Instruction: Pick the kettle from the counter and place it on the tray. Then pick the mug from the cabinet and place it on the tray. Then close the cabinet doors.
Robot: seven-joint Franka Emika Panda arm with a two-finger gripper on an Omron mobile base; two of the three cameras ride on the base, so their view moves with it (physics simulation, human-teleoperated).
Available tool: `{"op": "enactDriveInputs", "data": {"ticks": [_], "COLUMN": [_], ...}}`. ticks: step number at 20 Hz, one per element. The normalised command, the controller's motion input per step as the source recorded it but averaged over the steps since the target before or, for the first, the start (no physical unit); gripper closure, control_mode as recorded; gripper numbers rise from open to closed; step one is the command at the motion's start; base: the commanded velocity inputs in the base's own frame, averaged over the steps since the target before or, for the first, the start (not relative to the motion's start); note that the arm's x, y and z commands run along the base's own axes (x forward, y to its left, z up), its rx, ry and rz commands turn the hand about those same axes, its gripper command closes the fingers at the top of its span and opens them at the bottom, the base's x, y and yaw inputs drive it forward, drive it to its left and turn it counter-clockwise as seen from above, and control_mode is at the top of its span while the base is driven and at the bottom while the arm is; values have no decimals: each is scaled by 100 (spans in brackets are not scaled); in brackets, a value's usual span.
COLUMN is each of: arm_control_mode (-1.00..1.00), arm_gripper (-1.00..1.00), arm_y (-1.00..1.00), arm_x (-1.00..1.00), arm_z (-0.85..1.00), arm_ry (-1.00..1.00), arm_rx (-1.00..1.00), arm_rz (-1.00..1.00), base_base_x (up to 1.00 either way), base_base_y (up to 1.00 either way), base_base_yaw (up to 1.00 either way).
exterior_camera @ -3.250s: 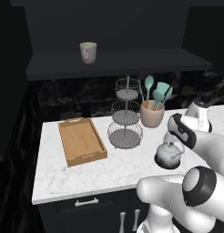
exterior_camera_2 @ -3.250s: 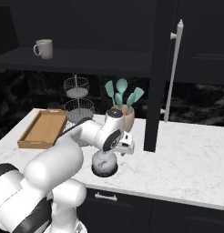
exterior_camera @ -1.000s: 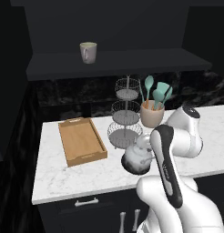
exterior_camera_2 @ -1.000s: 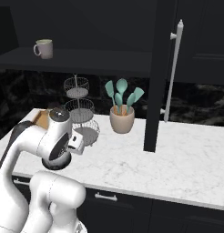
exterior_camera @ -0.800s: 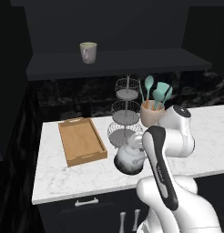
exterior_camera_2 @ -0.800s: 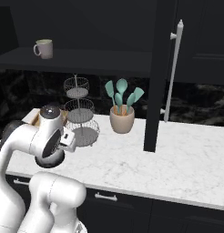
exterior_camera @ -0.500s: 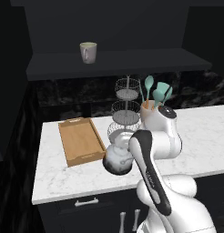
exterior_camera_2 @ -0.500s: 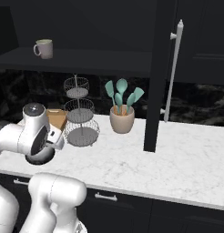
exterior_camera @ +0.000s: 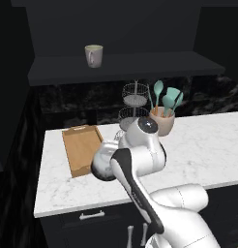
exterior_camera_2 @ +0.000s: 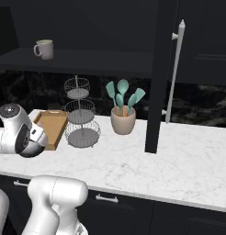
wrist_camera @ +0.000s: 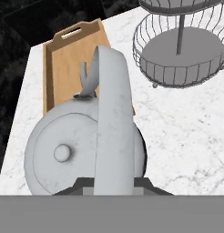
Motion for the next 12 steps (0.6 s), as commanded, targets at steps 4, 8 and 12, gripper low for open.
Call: {"op": "enactDriveInputs", "data": {"ticks": [4, 8, 12], "arm_control_mode": [-100, -100, -100], "arm_gripper": [100, 100, 100], "arm_y": [36, 24, 15], "arm_x": [33, 44, 63], "arm_z": [39, 20, 6], "arm_ry": [-1, 0, 0], "arm_rx": [-1, -6, -10], "arm_rz": [0, 0, -2], "base_base_x": [0, 0, 0], "base_base_y": [0, 0, 0], "base_base_yaw": [0, 0, 0]}}
